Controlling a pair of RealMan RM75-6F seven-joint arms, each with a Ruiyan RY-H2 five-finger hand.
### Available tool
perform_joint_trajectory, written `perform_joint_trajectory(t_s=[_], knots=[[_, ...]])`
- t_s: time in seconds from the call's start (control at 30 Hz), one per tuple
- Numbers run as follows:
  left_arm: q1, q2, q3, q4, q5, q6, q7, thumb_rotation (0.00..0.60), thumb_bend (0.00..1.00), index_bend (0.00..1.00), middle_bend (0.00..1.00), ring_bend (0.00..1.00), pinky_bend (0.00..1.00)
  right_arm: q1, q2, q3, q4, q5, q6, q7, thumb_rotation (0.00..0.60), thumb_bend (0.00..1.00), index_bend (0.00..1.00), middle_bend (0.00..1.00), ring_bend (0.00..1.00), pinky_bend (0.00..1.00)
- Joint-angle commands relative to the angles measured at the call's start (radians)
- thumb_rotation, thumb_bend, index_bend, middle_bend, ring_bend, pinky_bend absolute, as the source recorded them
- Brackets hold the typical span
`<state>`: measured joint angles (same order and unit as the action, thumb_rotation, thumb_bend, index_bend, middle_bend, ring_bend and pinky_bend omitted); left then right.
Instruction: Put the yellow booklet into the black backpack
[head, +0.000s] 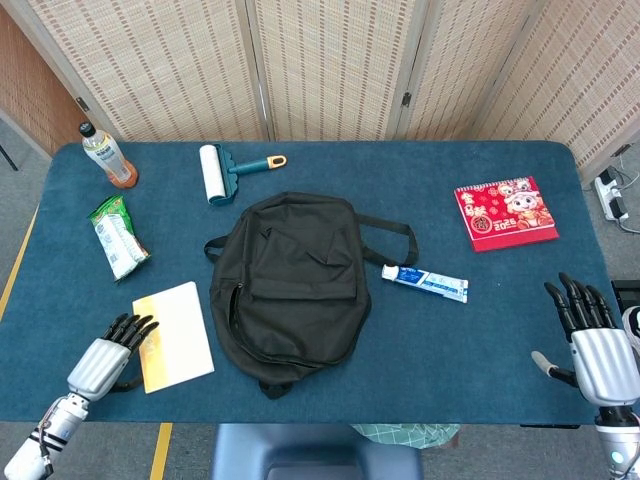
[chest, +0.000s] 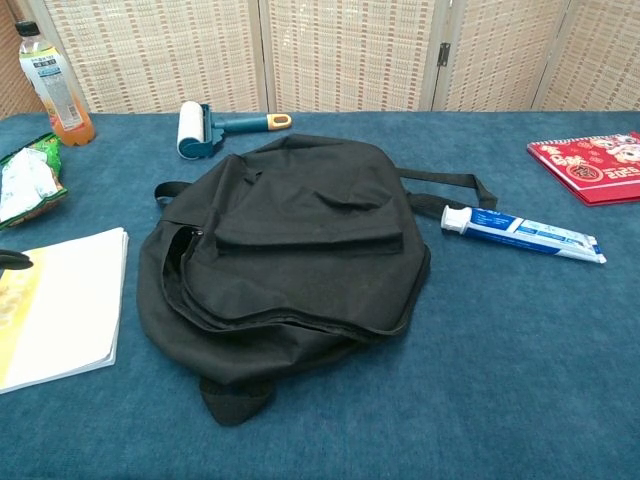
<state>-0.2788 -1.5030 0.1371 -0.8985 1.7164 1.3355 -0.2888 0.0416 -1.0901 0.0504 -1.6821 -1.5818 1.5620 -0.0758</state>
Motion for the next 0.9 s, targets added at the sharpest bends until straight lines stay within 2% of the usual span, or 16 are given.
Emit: perform_joint_trajectory(t_s=[0.03, 0.2, 0.57, 0.9], knots=[[-0.007, -0.003, 0.002, 0.001, 0.003, -0.004, -0.008, 0.6, 0.22, 0.0, 0.08, 0.07, 0.0, -0.002, 0.001, 0.0, -0.001, 0.002, 0.001, -0.002, 0.6, 0.09, 0.0, 0.01, 0.0, 0.07], [-0.021, -0.006, 0.001, 0.011, 0.003, -0.011, -0.015, 0.6, 0.21, 0.0, 0.08, 0.07, 0.0, -0.004, -0.001, -0.001, 0.0, 0.005, 0.001, -0.002, 0.6, 0.09, 0.0, 0.01, 0.0, 0.07], [-0.057, 0.03, -0.008, -0.016, -0.019, -0.069, 0.026, 0.6, 0.13, 0.0, 0.08, 0.07, 0.0, -0.006, -0.004, -0.001, 0.001, 0.008, -0.001, -0.002, 0.6, 0.09, 0.0, 0.01, 0.0, 0.07], [-0.076, 0.022, -0.008, -0.024, -0.021, -0.086, 0.036, 0.6, 0.11, 0.0, 0.08, 0.07, 0.0, -0.007, -0.006, -0.002, 0.008, 0.014, -0.007, 0.002, 0.6, 0.09, 0.0, 0.01, 0.0, 0.07]])
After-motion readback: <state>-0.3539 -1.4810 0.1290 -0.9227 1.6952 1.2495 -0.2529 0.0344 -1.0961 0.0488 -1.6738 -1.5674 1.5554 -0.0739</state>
